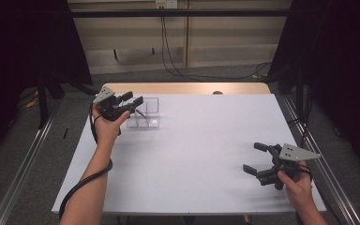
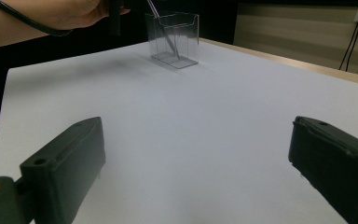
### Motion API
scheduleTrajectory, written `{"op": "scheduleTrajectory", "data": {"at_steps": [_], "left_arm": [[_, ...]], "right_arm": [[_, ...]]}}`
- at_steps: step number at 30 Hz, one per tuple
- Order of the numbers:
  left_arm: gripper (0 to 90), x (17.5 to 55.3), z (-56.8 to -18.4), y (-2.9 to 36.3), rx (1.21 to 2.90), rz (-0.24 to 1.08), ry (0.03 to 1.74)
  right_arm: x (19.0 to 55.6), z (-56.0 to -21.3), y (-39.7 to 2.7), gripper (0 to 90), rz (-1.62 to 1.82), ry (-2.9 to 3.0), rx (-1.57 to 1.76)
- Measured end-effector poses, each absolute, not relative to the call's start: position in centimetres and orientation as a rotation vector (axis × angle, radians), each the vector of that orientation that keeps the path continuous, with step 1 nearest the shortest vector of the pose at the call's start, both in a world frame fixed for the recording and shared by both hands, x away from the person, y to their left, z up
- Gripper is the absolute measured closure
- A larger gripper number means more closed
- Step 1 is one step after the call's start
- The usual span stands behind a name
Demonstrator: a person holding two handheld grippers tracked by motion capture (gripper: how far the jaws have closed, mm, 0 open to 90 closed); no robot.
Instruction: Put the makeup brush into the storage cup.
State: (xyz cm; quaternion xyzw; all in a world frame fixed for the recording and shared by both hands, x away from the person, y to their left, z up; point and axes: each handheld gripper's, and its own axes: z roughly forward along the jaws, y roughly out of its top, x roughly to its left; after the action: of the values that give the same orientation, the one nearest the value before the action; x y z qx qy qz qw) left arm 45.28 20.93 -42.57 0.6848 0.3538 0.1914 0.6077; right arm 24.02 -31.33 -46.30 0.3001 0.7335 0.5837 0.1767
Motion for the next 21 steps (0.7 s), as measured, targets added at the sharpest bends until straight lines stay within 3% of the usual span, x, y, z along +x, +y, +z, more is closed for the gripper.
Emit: {"op": "scheduleTrajectory", "data": {"at_steps": [2, 10, 16, 21], "left_arm": [[34.5, 45.2, -42.6, 21.0, 1.583, 0.44, 0.819], [29.6, 44.8, -42.3, 21.3, 1.57, 0.428, 0.819], [17.0, 44.5, -42.3, 21.4, 1.553, 0.419, 0.825], [12.1, 44.2, -42.2, 21.6, 1.56, 0.404, 0.833]], "right_arm": [[24.0, -46.3, -31.2, 3.4, 1.653, 2.079, 0.846], [24.0, -46.3, -31.1, 3.4, 1.652, 2.086, 0.838], [23.9, -46.2, -31.1, 3.4, 1.655, 2.08, 0.841], [23.7, -46.3, -31.2, 3.4, 1.647, 2.082, 0.84]]}}
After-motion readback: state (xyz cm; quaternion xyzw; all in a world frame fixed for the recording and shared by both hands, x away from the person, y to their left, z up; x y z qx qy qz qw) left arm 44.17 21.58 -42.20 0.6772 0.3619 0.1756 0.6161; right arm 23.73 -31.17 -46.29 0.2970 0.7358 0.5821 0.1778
